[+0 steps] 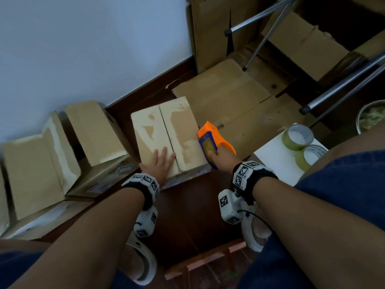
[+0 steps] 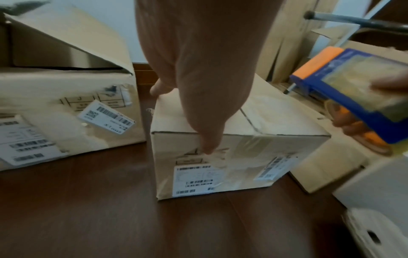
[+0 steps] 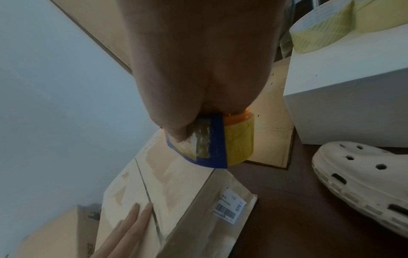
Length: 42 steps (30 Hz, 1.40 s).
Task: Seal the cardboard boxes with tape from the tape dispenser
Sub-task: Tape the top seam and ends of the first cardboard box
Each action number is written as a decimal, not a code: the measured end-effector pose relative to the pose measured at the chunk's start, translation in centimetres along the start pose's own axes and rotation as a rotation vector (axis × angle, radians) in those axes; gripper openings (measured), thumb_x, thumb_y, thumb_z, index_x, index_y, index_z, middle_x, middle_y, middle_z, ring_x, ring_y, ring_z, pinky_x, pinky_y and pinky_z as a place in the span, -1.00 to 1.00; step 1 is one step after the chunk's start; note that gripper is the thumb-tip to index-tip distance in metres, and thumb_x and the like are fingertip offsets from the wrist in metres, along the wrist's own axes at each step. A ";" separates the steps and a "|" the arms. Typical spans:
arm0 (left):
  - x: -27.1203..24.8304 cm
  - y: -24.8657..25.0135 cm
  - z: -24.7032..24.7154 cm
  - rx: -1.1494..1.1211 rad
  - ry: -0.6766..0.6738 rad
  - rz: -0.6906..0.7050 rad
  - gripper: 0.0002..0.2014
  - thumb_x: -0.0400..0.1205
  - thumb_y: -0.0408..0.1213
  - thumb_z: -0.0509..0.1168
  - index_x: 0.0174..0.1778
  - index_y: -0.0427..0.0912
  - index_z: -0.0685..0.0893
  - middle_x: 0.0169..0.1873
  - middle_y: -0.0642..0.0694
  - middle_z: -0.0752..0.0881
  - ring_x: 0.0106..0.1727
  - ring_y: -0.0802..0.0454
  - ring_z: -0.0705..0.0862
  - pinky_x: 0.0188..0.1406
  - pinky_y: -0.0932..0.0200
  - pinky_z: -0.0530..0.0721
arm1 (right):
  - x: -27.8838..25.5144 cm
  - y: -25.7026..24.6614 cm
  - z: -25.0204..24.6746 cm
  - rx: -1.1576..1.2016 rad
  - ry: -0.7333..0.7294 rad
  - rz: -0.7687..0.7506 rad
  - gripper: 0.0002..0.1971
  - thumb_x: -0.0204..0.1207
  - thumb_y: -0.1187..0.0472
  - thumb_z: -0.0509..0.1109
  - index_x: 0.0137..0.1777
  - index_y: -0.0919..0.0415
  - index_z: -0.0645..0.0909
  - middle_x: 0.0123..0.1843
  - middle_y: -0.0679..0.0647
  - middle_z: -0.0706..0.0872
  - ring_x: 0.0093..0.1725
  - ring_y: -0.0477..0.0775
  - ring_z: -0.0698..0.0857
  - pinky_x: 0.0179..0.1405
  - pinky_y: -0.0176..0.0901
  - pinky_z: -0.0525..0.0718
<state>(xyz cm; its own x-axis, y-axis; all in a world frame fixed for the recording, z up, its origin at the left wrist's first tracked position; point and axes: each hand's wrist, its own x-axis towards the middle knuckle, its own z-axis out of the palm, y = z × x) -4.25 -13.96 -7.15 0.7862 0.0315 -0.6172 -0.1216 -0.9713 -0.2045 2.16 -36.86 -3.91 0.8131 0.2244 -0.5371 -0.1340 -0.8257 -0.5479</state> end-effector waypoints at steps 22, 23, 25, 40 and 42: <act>-4.9 -4.0 -2.1 -1.960 -0.009 -0.257 -0.69 0.75 -0.19 0.16 0.32 -0.26 0.60 0.25 -0.13 0.69 0.24 -0.03 0.68 0.00 0.09 0.71 | -3.9 -6.3 -0.1 -0.070 -0.207 -0.085 -0.40 0.50 -0.39 0.23 -0.42 0.17 0.47 -0.39 0.12 0.52 -0.42 0.06 0.49 -0.37 -0.13 0.36; -5.4 -3.8 -2.1 -1.966 -0.022 -0.260 -0.68 0.75 -0.13 0.15 0.29 -0.23 0.63 0.17 -0.11 0.74 0.14 0.01 0.72 -0.14 0.14 0.71 | -4.3 -6.6 0.0 -0.094 -0.228 -0.096 -0.40 0.49 -0.40 0.24 -0.38 0.18 0.52 -0.36 0.13 0.57 -0.40 0.06 0.52 -0.35 -0.13 0.39; -6.4 -3.5 -2.3 -1.980 -0.016 -0.278 -0.66 0.76 -0.07 0.12 0.18 -0.22 0.68 -0.03 -0.12 0.79 -0.04 0.01 0.74 -0.13 0.14 0.71 | -4.9 -7.1 0.2 -0.131 -0.282 -0.104 -0.39 0.46 -0.42 0.26 -0.29 0.19 0.60 -0.31 0.12 0.62 -0.34 0.06 0.57 -0.32 -0.14 0.43; -8.9 -4.5 -2.2 -2.028 -0.175 -0.208 -0.71 0.71 -0.18 0.24 -0.05 -0.39 0.68 -0.38 -0.18 0.78 -0.48 0.07 0.75 -0.58 0.27 0.66 | -6.0 -7.5 1.4 -0.216 -0.333 -0.189 -0.33 0.44 -0.44 0.26 0.05 0.20 0.72 -0.03 0.15 0.76 -0.08 0.12 0.71 -0.15 -0.12 0.56; -8.9 -4.8 -1.7 -2.013 -0.186 -0.202 -0.76 0.74 -0.25 0.19 -0.20 -0.28 0.61 -0.56 -0.07 0.73 -0.58 0.13 0.71 -0.62 0.30 0.64 | -5.9 -7.5 1.3 -0.216 -0.321 -0.191 -0.32 0.44 -0.47 0.23 0.05 0.18 0.74 -0.05 0.14 0.76 -0.09 0.11 0.72 -0.12 -0.11 0.59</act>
<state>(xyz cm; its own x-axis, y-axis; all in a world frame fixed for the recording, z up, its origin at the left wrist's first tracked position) -9.61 -10.01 0.58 0.6245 0.0428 -0.7799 0.7553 0.2214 0.6169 -2.36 -31.31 2.57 0.5899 0.5055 -0.6297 0.1514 -0.8353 -0.5286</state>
